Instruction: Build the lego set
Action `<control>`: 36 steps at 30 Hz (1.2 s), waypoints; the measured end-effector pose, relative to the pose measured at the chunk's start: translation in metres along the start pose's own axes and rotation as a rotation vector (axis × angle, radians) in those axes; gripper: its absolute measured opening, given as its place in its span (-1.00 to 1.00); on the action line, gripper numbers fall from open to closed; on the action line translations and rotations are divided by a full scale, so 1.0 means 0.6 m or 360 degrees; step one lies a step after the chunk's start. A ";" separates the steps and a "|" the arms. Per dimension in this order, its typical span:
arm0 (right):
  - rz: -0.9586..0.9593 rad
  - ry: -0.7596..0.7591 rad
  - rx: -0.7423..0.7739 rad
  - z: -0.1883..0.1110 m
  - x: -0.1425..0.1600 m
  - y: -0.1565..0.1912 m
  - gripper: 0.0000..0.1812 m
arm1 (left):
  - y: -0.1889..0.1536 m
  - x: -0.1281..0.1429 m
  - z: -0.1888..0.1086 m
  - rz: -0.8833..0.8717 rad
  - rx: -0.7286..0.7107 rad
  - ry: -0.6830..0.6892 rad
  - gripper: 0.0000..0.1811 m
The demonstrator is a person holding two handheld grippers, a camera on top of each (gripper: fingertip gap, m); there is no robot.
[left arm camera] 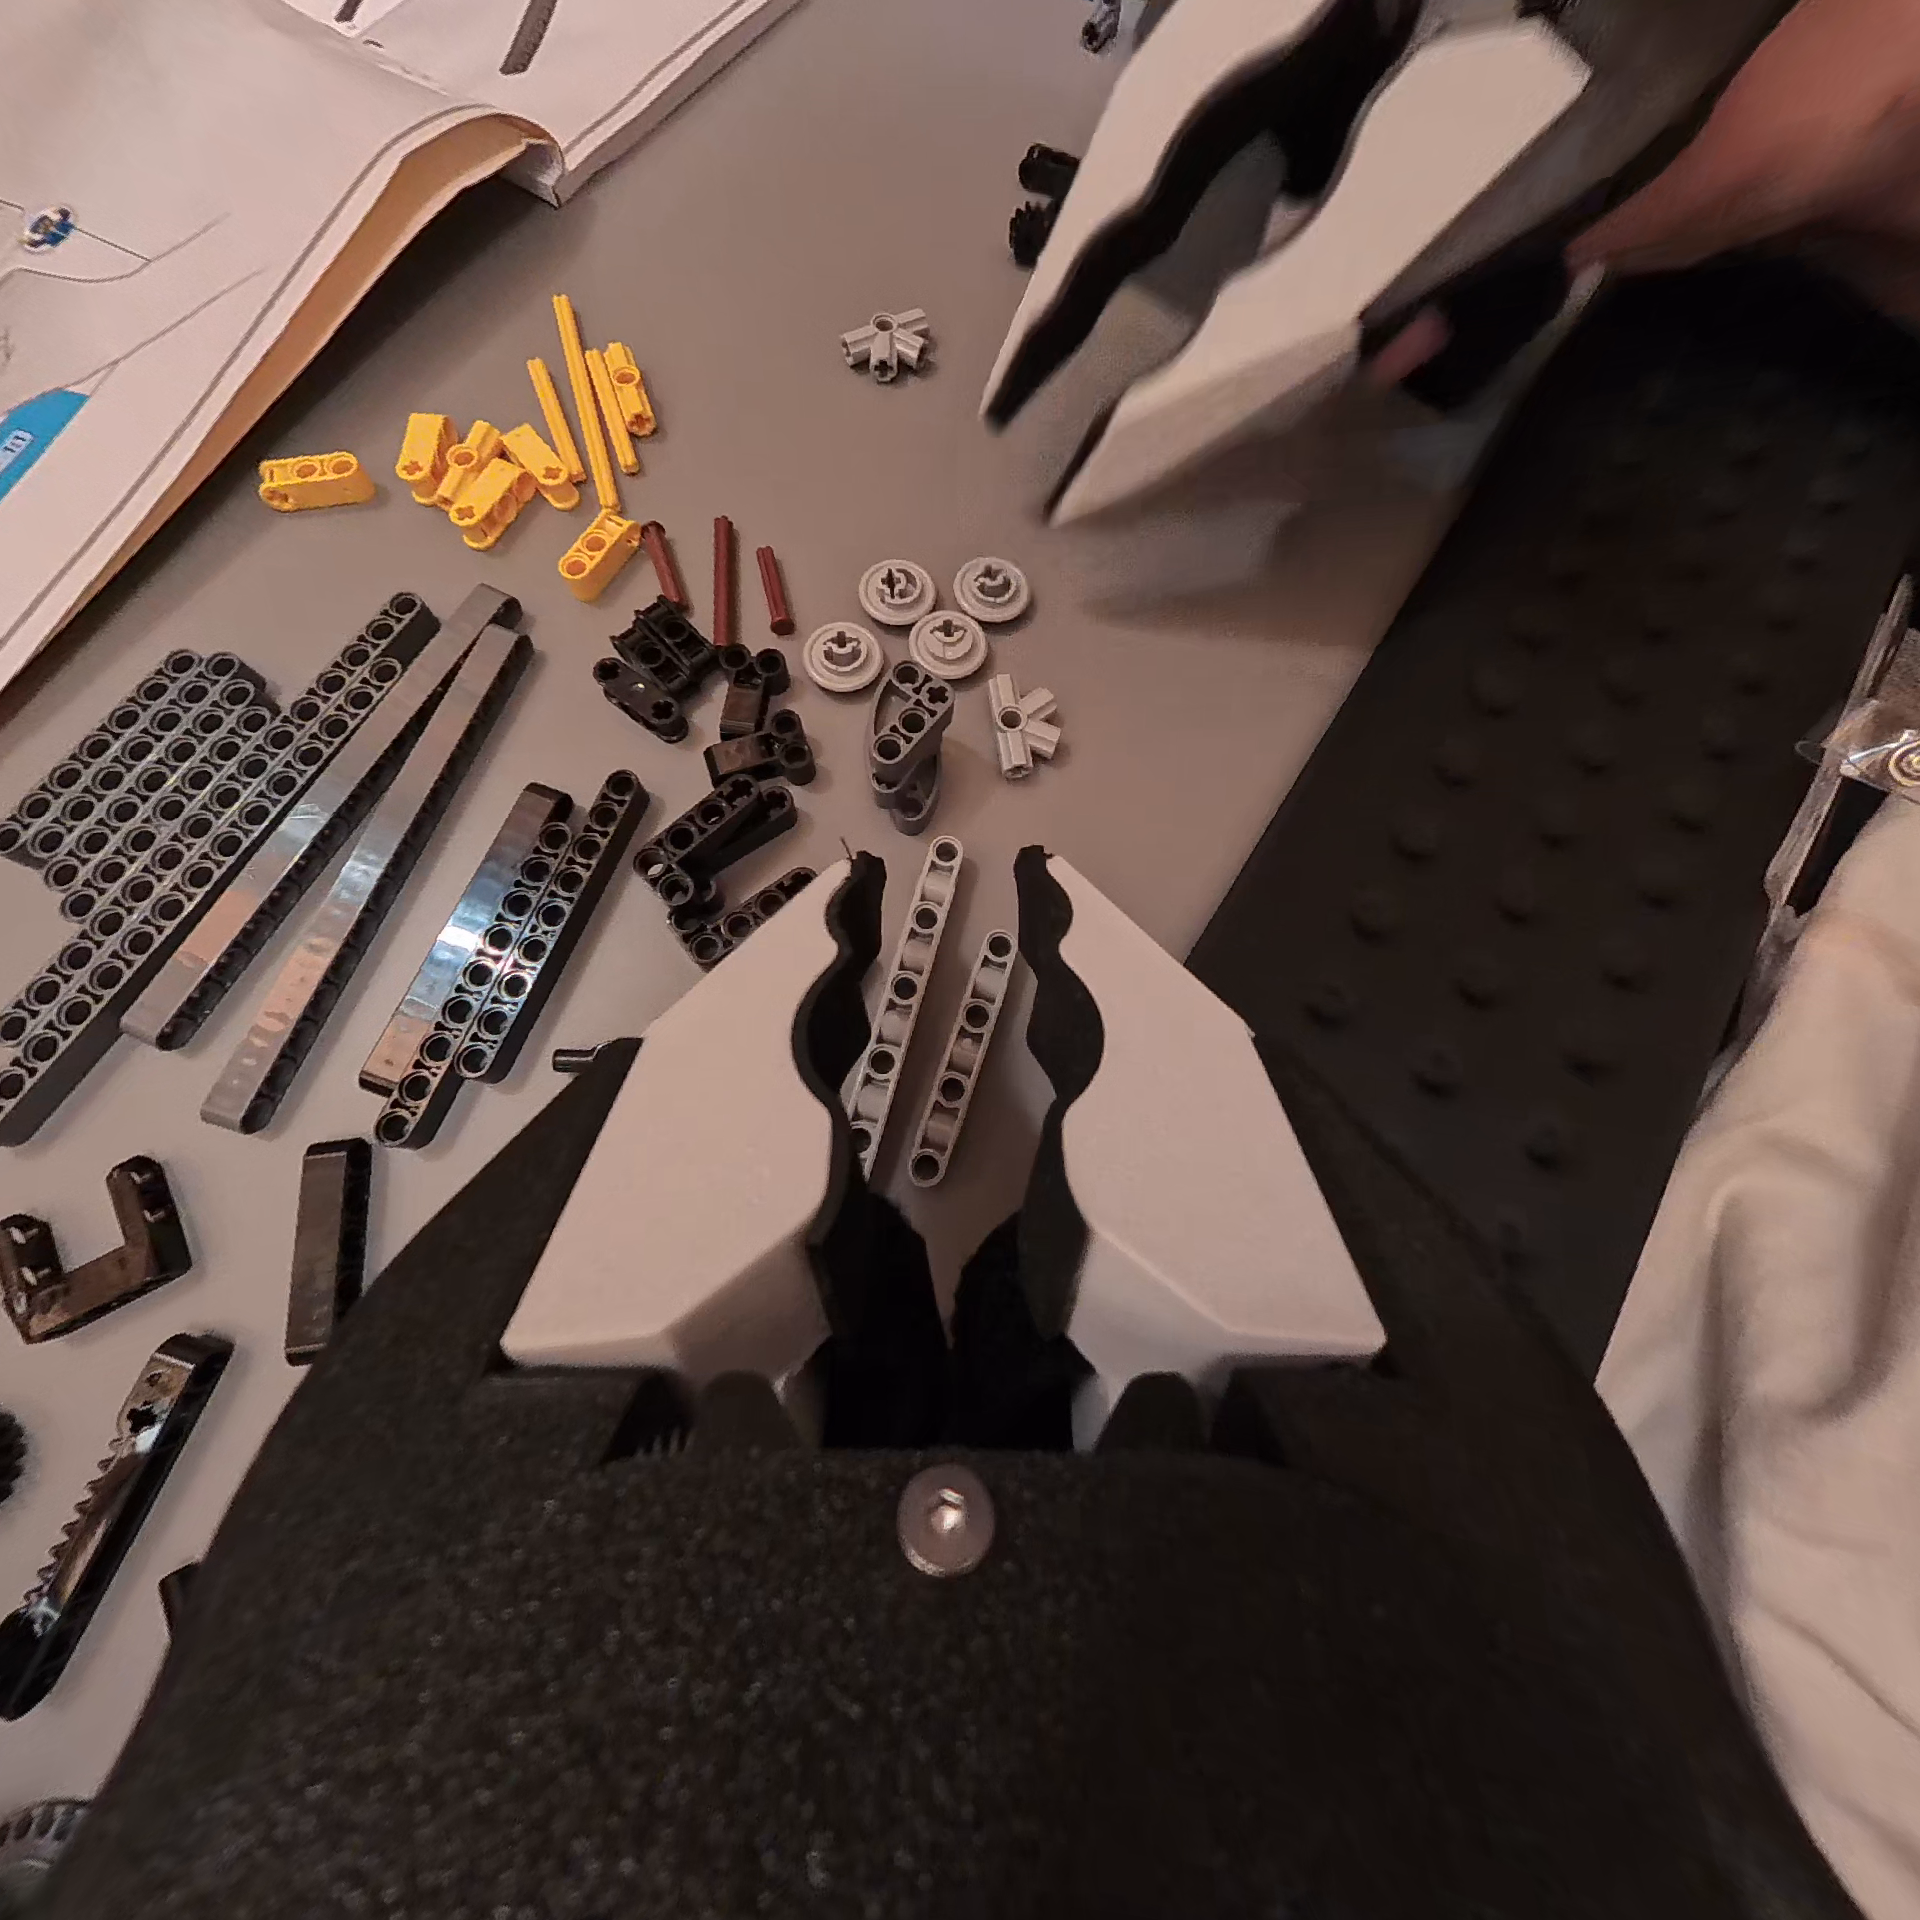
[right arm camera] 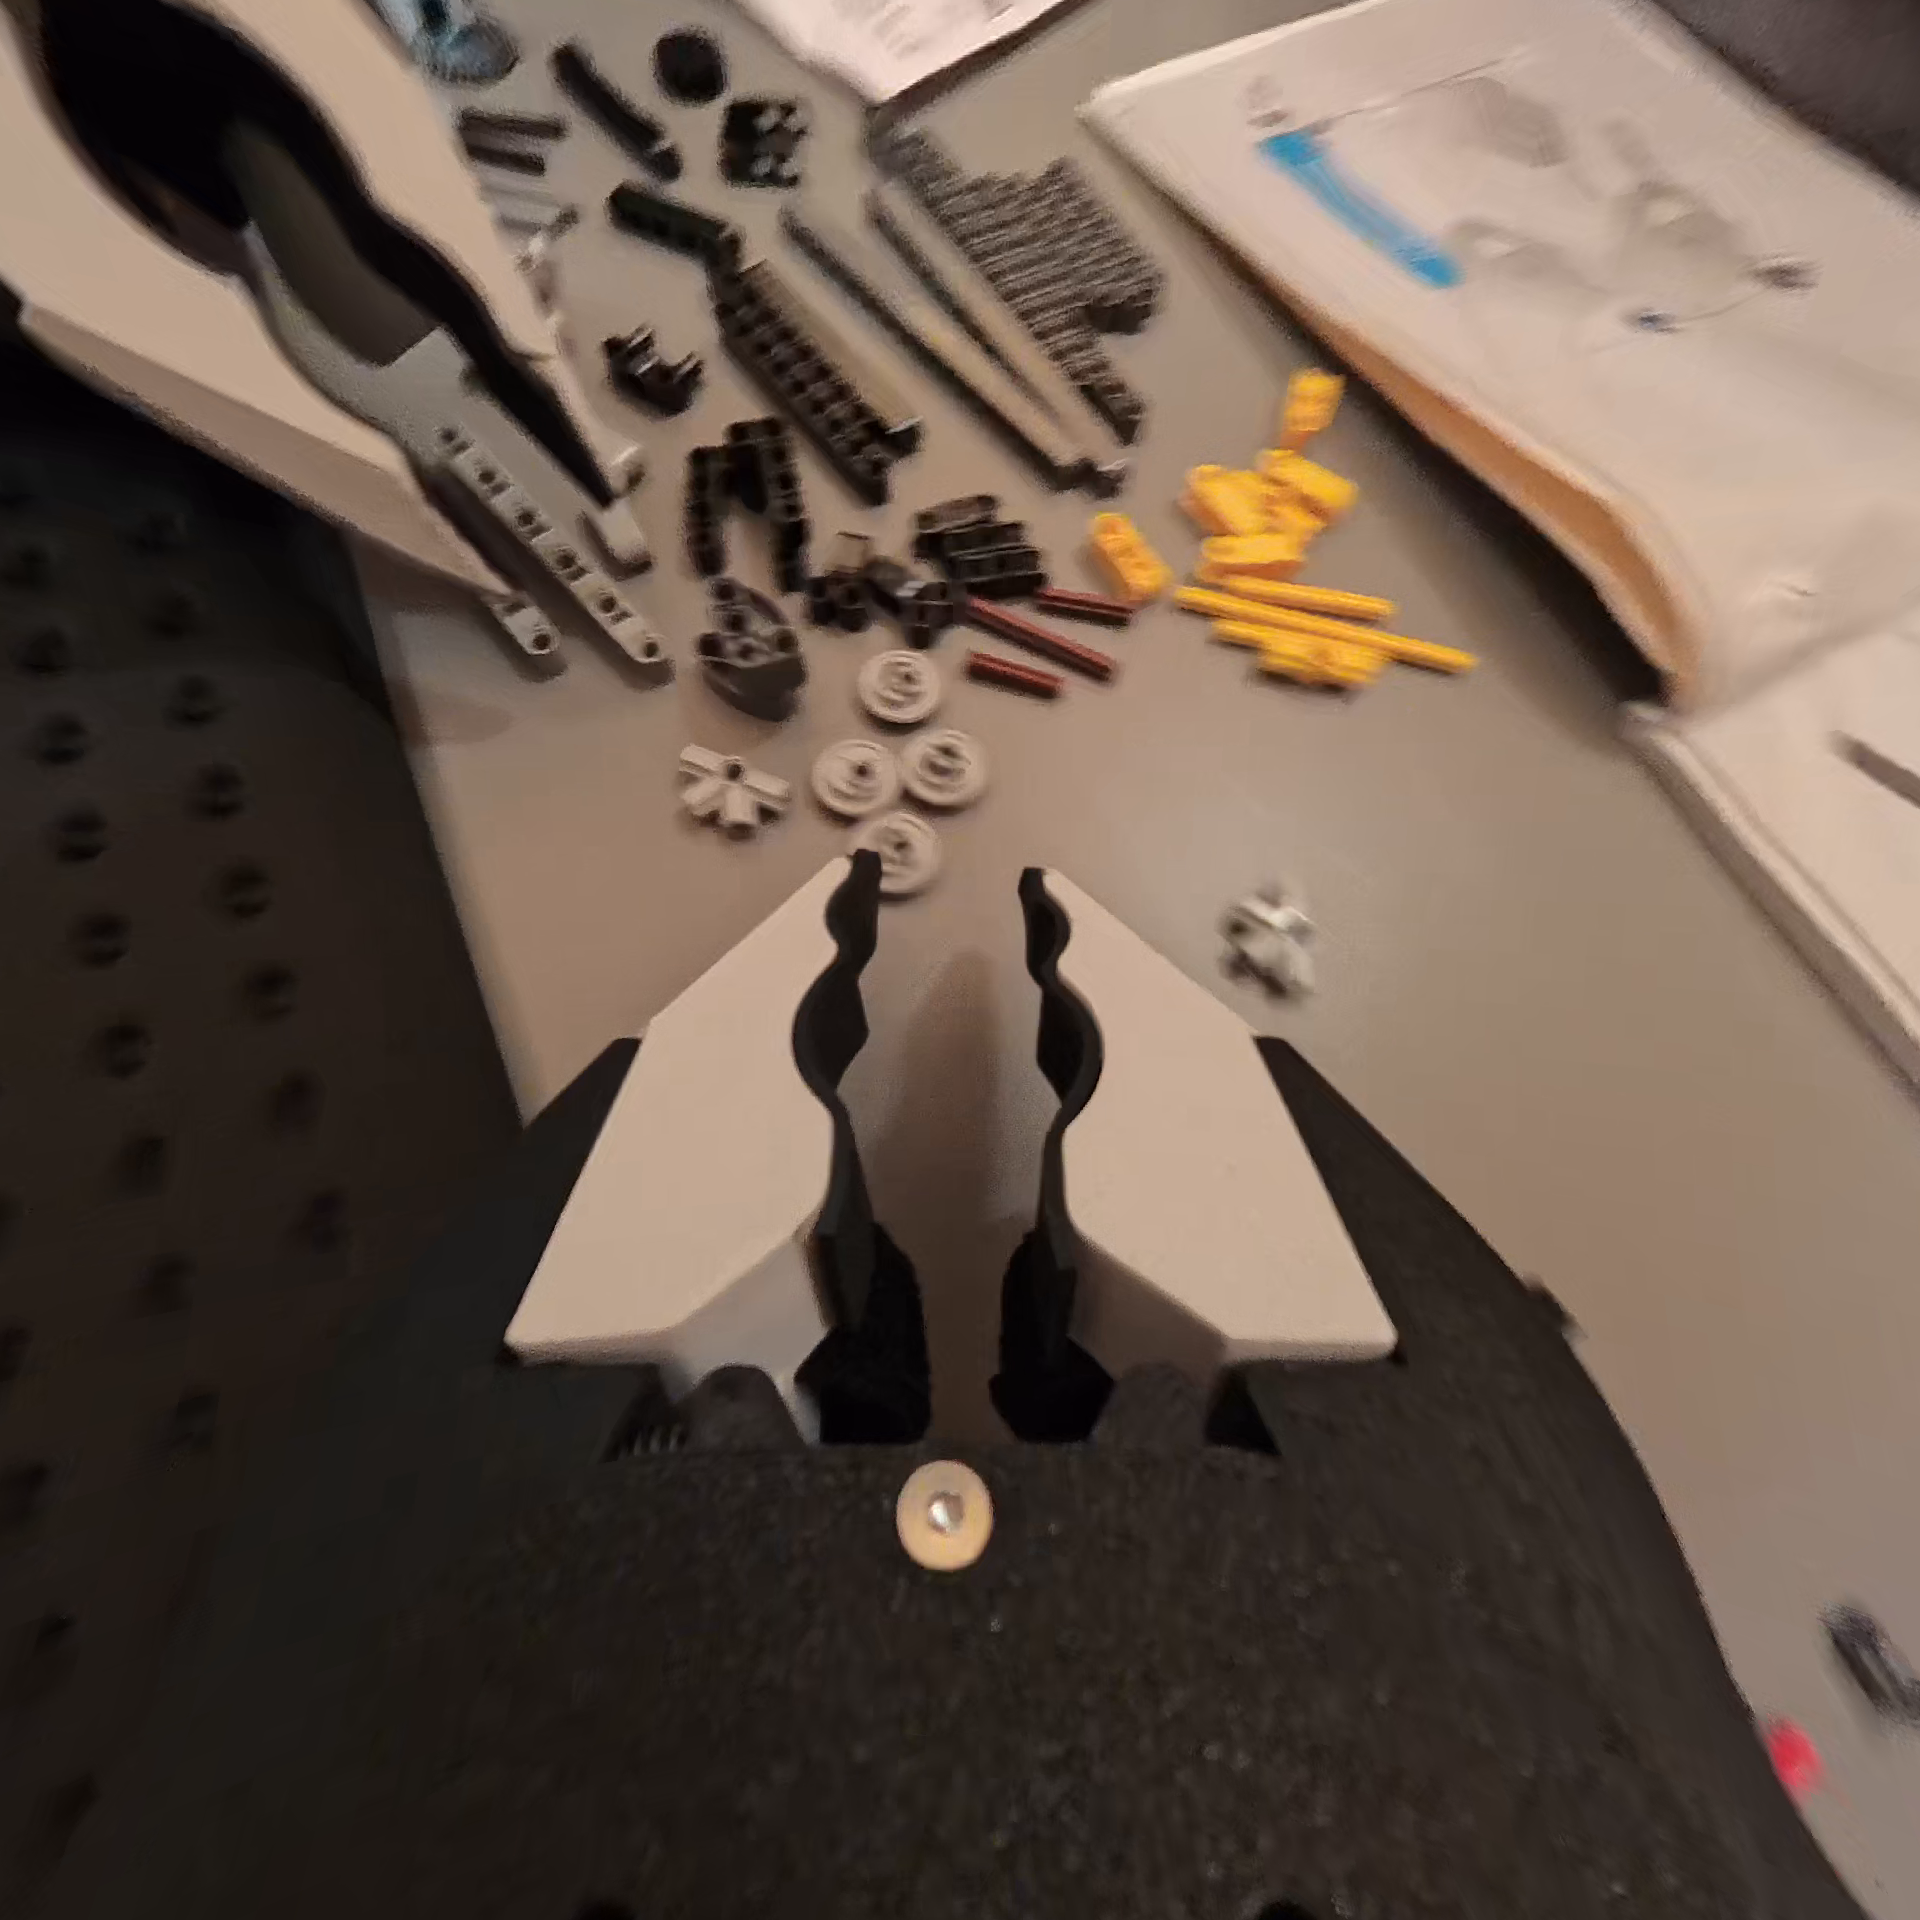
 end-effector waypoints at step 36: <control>-0.0586 -0.0177 -0.0238 -0.057 -0.063 0.080 -0.84 | -0.038 -0.088 0.024 0.0587 0.0328 -0.0221 -0.91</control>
Point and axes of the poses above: each gripper's, where its closed fingertips meet, z out along the fingers, x out of its underside, y = z × x across the jaws, the point moved 9 cm from there along -z, back along the fingers, and after that the axes turned 1 degree about -x, right-handed, at the moved point
